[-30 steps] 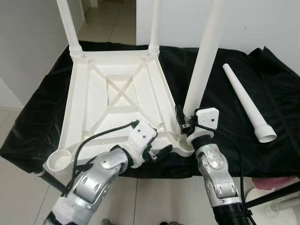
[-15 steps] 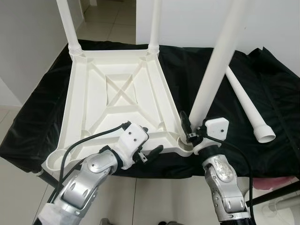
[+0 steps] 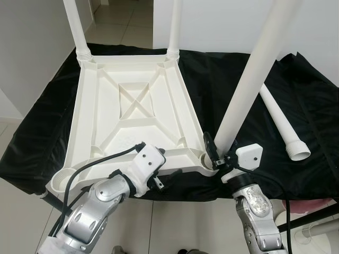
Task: Building children table
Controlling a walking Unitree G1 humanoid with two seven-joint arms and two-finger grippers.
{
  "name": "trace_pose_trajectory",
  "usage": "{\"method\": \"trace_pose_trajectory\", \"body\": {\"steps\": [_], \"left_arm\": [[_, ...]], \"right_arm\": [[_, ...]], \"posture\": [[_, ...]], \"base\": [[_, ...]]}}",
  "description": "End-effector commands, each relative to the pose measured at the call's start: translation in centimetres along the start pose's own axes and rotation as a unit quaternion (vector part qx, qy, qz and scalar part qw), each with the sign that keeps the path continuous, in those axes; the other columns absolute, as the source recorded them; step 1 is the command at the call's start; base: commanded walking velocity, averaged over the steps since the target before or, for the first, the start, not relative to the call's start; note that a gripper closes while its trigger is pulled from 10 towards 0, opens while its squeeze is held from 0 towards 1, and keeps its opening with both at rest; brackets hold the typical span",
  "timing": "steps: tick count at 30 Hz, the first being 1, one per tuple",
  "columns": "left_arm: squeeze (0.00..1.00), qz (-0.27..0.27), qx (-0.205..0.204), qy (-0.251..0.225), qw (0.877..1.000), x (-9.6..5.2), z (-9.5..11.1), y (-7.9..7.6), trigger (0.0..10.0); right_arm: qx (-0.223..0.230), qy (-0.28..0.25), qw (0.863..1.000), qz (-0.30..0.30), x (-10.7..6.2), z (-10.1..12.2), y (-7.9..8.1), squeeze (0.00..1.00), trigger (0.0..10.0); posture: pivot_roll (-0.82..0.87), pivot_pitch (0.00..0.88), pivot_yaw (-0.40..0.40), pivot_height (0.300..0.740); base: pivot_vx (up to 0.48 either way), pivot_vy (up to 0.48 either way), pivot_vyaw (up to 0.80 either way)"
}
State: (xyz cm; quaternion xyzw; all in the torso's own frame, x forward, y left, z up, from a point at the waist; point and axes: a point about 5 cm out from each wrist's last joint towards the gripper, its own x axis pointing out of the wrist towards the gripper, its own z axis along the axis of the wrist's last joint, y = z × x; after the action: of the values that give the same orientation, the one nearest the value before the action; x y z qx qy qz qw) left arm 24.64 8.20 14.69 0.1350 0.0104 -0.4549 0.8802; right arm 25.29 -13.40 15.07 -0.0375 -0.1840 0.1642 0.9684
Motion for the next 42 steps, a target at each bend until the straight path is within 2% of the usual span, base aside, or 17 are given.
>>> {"method": "trace_pose_trajectory", "body": {"steps": [1,5,11,17,18,19,26,27,38,39,42], "left_arm": [[0.0,0.001,-0.001,0.002,1.0,-0.1,0.1,-0.2,10.0],[0.0,0.003,-0.003,0.002,1.0,-0.2,0.1,-0.1,10.0],[0.0,0.002,-0.007,0.004,1.0,-0.1,0.1,-0.2,10.0],[0.0,0.001,-0.005,0.004,1.0,-0.1,0.2,-0.2,10.0],[0.0,0.002,-0.007,0.003,1.0,-0.1,0.3,-0.2,10.0],[0.0,0.004,-0.008,0.001,1.0,-0.1,0.4,-0.2,10.0],[0.0,0.004,-0.007,0.001,1.0,-0.1,0.4,-0.2,10.0],[0.0,0.003,-0.007,0.001,1.0,0.0,0.5,-0.2,10.0],[0.0,0.003,-0.003,0.0,1.0,0.1,0.6,0.0,10.0],[0.0,0.0,0.0,0.0,1.0,0.1,0.7,-0.1,10.0],[0.0,-0.001,0.002,0.0,1.0,0.1,0.7,-0.1,10.0]], "right_arm": [[-0.001,0.044,0.999,0.023,-0.6,-1.7,0.5,0.0,10.0],[-0.024,0.041,0.997,0.057,-0.5,-1.8,1.1,0.0,10.0],[-0.03,0.039,0.994,0.101,-0.6,-1.9,1.7,0.0,10.0],[-0.014,0.054,0.992,0.112,-0.7,-2.5,1.7,0.0,10.0],[0.001,0.063,0.992,0.109,-0.8,-2.7,1.7,0.0,10.0],[0.034,0.079,0.991,0.1,-0.9,-3.2,1.7,0.0,10.0],[0.061,0.086,0.99,0.092,-1.0,-3.5,1.7,0.0,10.0],[0.087,0.098,0.989,0.069,-1.0,-3.9,1.4,0.0,10.0],[0.106,0.113,0.987,0.045,-0.9,-4.2,0.9,0.0,10.0],[0.127,0.127,0.983,0.028,-1.0,-4.6,0.8,0.0,10.0],[0.138,0.132,0.981,0.018,-1.1,-4.7,0.8,0.0,10.0]], "posture": [[0.02,0.144,-0.024,0.74],[0.02,0.146,-0.022,0.74],[0.02,0.148,-0.021,0.74],[0.02,0.147,-0.023,0.74],[0.02,0.147,-0.025,0.74],[0.02,0.147,-0.025,0.74],[0.02,0.147,-0.024,0.74],[0.02,0.146,-0.024,0.74],[0.02,0.137,-0.022,0.74],[0.02,0.135,-0.024,0.74],[0.02,0.133,-0.025,0.74]], "base": [[0.0,0.0,0.0],[0.0,0.0,0.0],[0.0,0.0,0.0],[0.0,0.0,0.0],[0.0,0.0,0.0],[0.0,0.0,0.0],[0.0,0.0,0.0],[0.0,0.0,0.0],[0.0,0.0,0.0],[0.0,0.0,0.0],[0.0,0.0,0.0]]}}
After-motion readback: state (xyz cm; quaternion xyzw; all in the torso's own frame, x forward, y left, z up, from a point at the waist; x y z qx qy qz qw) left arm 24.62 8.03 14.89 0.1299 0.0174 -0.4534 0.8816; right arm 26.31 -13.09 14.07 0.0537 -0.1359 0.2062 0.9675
